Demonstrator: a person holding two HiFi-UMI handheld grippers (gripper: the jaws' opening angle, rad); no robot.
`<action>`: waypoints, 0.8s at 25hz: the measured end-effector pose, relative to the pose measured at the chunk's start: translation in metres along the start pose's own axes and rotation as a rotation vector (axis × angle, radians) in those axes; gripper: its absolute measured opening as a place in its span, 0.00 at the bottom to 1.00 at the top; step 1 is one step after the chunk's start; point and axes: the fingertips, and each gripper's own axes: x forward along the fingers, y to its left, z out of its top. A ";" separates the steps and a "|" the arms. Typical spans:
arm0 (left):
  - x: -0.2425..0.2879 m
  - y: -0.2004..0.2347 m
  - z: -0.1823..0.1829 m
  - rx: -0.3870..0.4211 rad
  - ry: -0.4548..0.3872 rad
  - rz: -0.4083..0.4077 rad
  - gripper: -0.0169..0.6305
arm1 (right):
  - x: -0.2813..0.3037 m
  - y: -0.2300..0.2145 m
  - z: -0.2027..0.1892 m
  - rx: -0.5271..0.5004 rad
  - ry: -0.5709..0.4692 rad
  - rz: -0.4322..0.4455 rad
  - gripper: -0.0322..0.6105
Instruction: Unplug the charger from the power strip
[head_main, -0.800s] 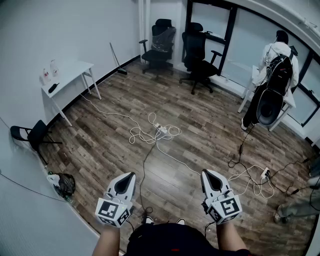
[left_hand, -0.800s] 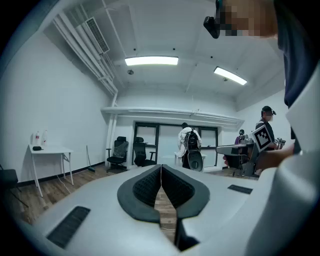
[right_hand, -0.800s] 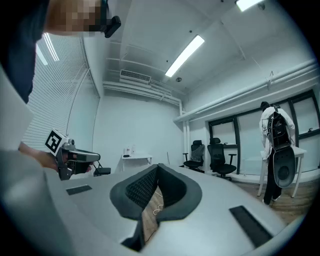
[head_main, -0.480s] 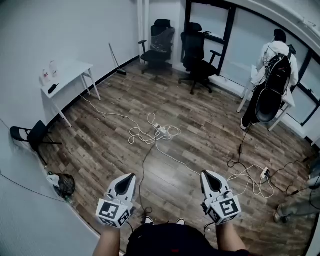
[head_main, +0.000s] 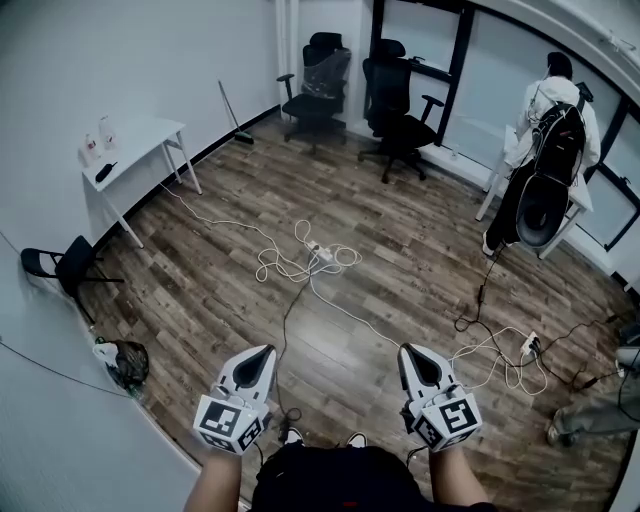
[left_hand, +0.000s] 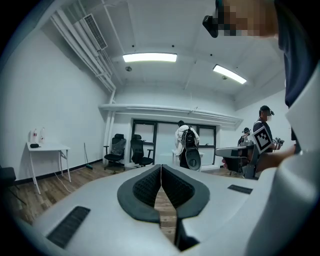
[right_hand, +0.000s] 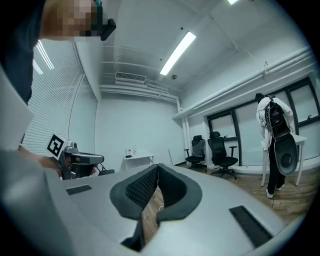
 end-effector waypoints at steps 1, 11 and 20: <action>0.004 -0.006 0.000 -0.004 -0.001 0.003 0.06 | -0.004 -0.005 -0.002 0.010 0.001 0.009 0.08; 0.026 -0.051 -0.020 -0.040 0.002 0.087 0.06 | -0.041 -0.071 -0.035 0.030 0.081 0.036 0.08; 0.061 -0.053 -0.020 -0.031 0.012 0.100 0.06 | -0.024 -0.099 -0.040 0.027 0.073 0.079 0.08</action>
